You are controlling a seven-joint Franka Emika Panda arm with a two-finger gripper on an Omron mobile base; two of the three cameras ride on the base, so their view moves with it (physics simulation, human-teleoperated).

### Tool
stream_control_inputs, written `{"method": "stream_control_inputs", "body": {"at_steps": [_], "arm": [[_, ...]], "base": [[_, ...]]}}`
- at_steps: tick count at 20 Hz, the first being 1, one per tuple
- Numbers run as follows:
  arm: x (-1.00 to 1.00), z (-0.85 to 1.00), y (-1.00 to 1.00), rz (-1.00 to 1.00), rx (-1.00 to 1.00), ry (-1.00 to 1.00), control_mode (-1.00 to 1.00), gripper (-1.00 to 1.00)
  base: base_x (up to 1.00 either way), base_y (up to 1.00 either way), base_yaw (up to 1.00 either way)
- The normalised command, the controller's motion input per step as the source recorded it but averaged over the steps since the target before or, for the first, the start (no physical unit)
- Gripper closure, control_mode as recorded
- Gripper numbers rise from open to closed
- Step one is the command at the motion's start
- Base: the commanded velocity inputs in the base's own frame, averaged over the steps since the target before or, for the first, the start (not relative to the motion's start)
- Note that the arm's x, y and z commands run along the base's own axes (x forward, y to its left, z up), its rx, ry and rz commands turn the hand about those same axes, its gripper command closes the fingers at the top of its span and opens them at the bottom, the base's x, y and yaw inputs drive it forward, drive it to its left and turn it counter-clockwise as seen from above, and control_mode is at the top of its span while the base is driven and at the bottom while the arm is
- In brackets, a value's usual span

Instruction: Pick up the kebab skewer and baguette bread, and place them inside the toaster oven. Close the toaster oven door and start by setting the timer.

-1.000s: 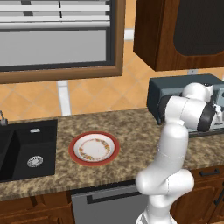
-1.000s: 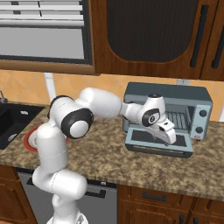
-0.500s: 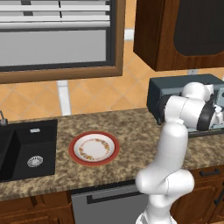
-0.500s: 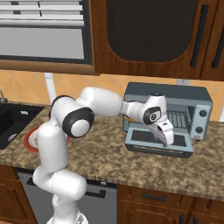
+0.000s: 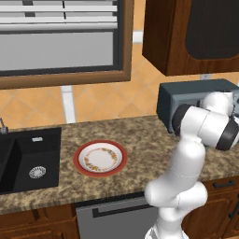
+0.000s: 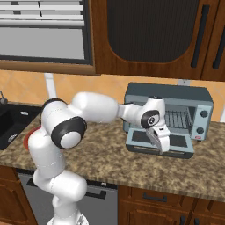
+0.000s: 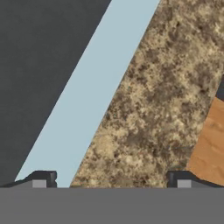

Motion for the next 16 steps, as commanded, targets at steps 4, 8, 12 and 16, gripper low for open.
{"method": "stream_control_inputs", "body": {"at_steps": [4,8,12,16], "arm": [[0.0,0.0,0.63,-0.07,0.0,0.0,-1.0,-1.0],[0.0,0.0,0.4,-0.06,0.0,0.0,-1.0,-1.0],[0.0,0.0,0.18,-0.06,0.0,0.0,-1.0,-1.0],[0.11,0.0,0.09,-0.09,0.0,0.0,-1.0,-1.0]], "base": [[0.0,0.0,0.0],[0.0,0.0,0.0],[0.0,0.0,0.0],[0.0,0.0,0.0]]}}
